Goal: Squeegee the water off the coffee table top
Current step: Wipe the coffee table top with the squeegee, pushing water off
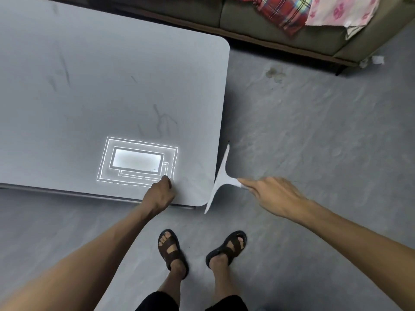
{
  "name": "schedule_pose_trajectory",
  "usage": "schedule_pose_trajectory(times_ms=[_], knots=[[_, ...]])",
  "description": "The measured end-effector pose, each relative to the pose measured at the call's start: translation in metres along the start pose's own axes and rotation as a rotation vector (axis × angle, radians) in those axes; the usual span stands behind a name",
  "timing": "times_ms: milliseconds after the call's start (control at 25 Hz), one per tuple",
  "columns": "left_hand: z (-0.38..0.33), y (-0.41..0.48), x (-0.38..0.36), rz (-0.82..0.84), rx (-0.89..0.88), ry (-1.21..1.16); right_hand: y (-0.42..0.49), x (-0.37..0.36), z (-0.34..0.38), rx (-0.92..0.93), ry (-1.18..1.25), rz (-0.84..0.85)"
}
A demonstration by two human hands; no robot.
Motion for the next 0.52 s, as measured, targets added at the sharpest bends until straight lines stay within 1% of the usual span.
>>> schedule_pose_trajectory(times_ms=[80,200,240,280,360,520], knots=[[0.015,-0.002,0.012,-0.19,0.04,-0.036,0.023,0.01,0.037,0.185,-0.045,-0.044],[0.057,-0.004,0.043,-0.439,0.117,-0.144,0.069,0.017,0.109,0.412,-0.064,-0.02],[0.075,-0.005,0.055,-0.496,0.157,-0.177,0.084,0.019,0.136,0.485,-0.08,-0.021],[0.093,-0.007,0.067,-0.524,0.198,-0.2,0.096,0.02,0.161,0.555,-0.103,-0.035],[0.126,-0.009,0.085,-0.499,0.251,-0.22,0.118,0.022,0.203,0.651,-0.14,-0.061],[0.157,-0.008,0.102,-0.414,0.254,-0.245,0.154,0.022,0.248,0.687,-0.132,-0.083]])
Point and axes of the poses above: each hand's wrist, its own y-axis towards the middle knuckle, its own x-axis out of the back of the hand, z = x × y, the point moved 3 cm from there along y, towards the middle knuckle, and after that the axes turned 12 degrees about -y, right-handed, at the moved point
